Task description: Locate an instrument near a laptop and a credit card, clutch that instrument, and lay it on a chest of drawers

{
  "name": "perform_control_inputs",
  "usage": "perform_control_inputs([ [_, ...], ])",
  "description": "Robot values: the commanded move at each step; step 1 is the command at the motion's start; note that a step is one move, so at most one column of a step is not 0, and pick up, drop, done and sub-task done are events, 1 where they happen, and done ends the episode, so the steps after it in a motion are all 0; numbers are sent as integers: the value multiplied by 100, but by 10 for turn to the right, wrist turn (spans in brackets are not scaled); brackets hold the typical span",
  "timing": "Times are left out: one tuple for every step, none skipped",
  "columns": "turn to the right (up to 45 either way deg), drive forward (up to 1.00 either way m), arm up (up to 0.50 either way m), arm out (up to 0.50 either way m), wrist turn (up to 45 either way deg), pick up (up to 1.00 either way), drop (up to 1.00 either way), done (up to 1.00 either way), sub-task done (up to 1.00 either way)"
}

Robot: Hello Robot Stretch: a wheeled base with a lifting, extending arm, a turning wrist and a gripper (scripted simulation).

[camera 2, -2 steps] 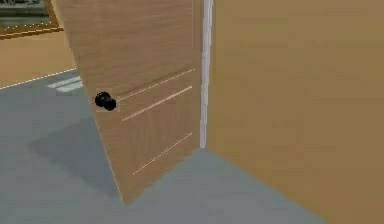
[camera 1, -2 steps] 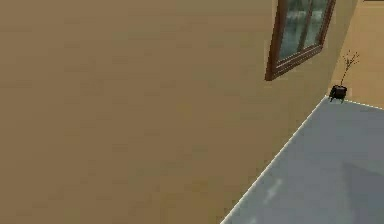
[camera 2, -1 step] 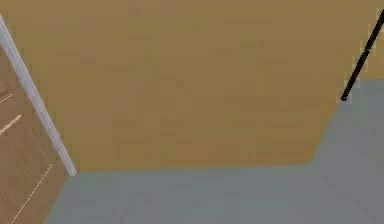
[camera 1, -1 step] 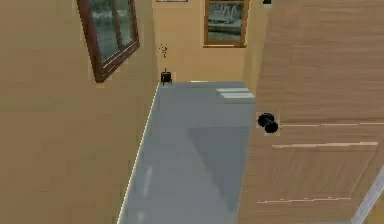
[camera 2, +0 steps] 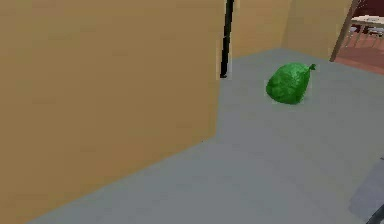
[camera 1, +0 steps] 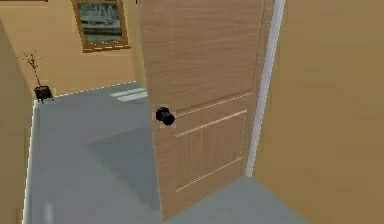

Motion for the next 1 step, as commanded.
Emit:
perform_control_inputs([
  [0, 5, 0, 0, 0, 0, 0, 0, 0],
])
